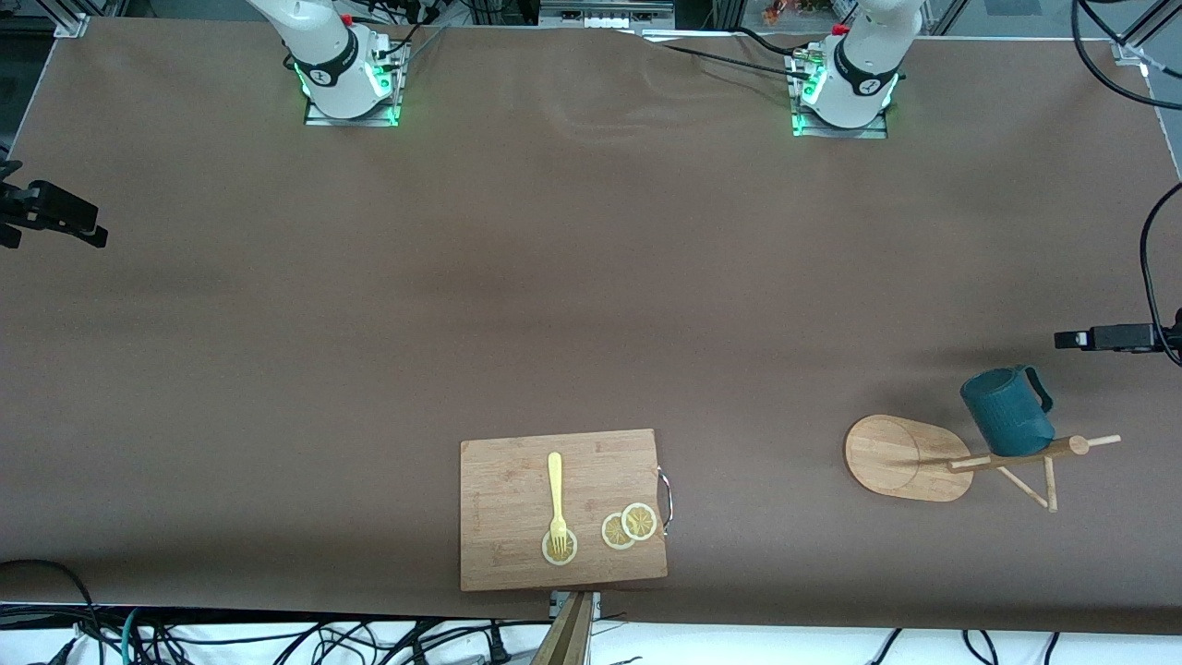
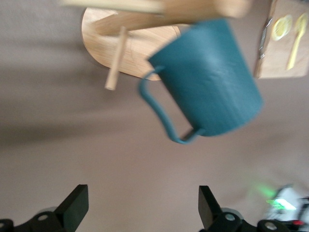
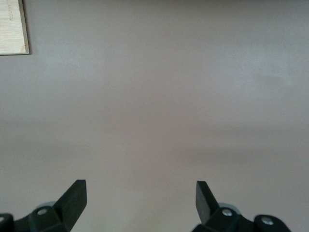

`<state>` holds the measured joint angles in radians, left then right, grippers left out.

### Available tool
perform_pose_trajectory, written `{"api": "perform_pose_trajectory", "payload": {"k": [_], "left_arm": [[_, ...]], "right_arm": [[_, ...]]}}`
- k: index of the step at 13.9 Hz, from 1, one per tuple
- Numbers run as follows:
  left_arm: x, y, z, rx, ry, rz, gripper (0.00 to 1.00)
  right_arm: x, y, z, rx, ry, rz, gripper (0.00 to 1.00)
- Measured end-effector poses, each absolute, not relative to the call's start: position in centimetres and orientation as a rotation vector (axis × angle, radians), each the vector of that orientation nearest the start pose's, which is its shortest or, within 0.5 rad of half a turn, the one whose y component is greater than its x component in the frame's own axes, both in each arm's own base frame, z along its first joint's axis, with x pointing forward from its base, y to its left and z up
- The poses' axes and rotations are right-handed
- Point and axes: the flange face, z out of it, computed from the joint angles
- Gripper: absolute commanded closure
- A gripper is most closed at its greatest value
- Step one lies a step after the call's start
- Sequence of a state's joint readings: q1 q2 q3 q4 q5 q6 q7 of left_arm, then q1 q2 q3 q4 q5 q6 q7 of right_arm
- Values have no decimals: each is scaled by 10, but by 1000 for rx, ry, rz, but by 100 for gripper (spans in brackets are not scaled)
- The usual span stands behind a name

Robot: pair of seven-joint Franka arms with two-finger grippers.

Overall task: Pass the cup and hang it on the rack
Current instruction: 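Lower the mug handle onto a rack peg with the left gripper, then open the left gripper and raise it away from the rack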

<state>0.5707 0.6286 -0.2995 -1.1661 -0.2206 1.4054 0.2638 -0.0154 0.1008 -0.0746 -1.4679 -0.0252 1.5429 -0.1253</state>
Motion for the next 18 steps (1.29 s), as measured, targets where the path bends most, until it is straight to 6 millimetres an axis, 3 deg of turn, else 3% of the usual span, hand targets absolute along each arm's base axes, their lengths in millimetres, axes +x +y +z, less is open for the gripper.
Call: {"api": "perform_pose_trajectory", "payload": {"k": [4, 7, 9, 11, 14, 18], "left_arm": [[664, 98, 487, -3273, 273, 394, 0], [664, 12, 515, -3096, 402, 353, 0], [659, -34, 523, -3038, 479, 342, 0], [656, -61, 524, -3023, 530, 341, 0], [653, -79, 526, -3014, 554, 341, 0], [646, -93, 534, -3018, 355, 341, 0]], "right_arm": [[580, -53, 613, -3171, -55, 46, 0], [580, -53, 613, -3171, -54, 46, 0], [580, -53, 613, -3171, -54, 46, 0], [580, -54, 613, -3171, -54, 46, 0], [580, -54, 613, -3171, -53, 46, 0], [580, -55, 613, -3171, -49, 46, 0]]}}
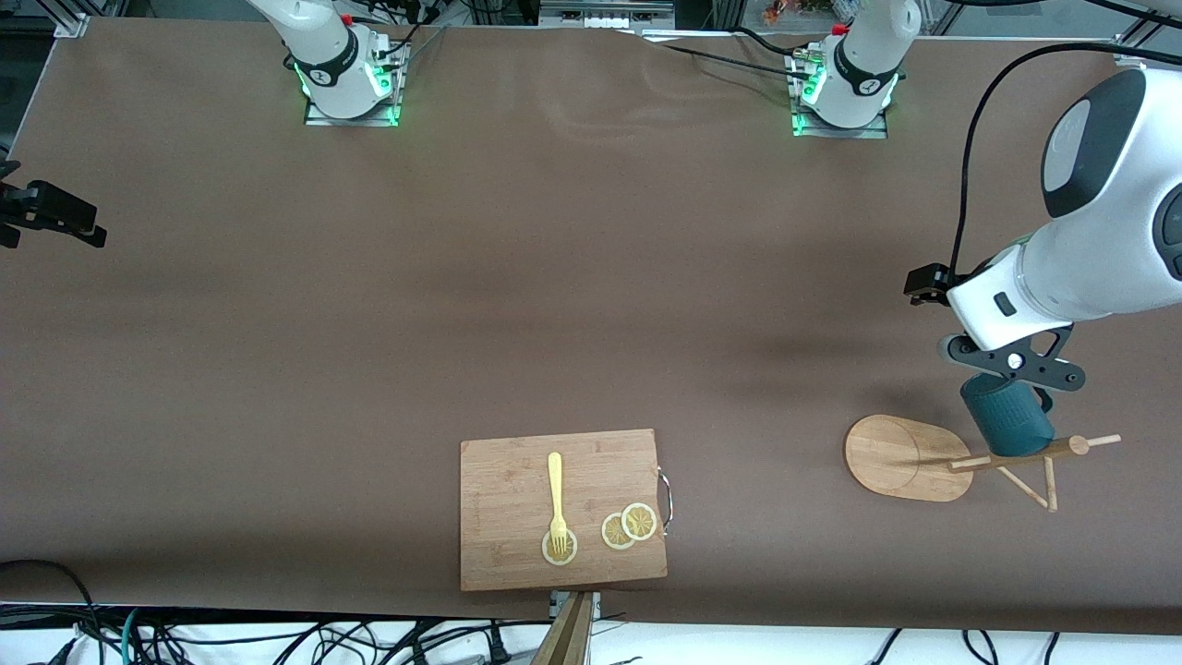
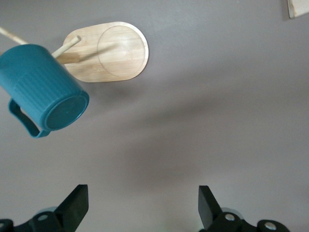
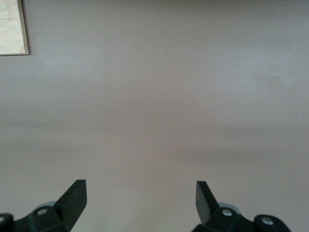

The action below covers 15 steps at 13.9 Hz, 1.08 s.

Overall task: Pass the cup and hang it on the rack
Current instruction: 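Open the left gripper and raise it away from the rack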

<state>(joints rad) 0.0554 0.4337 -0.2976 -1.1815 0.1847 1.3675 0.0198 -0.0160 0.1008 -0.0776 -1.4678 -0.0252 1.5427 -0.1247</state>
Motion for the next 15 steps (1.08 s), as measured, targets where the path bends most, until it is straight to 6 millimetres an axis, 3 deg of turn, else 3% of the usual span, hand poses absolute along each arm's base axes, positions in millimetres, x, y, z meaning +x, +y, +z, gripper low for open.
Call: {"api": "perform_pose_trajectory", "payload": {"k": [5, 8, 11, 15], "left_arm": [[647, -72, 551, -3066, 82, 58, 0], [614, -67, 558, -3118, 47, -117, 0], [568, -76, 564, -3107, 60, -132, 0], [557, -69, 561, -3106, 41, -125, 0]], "right_arm": [[580, -55, 613, -3171, -48, 46, 0], [580, -56, 613, -3171, -45, 46, 0], [580, -56, 614, -3171, -45, 46, 0], [580, -56, 613, -3171, -45, 46, 0]]}}
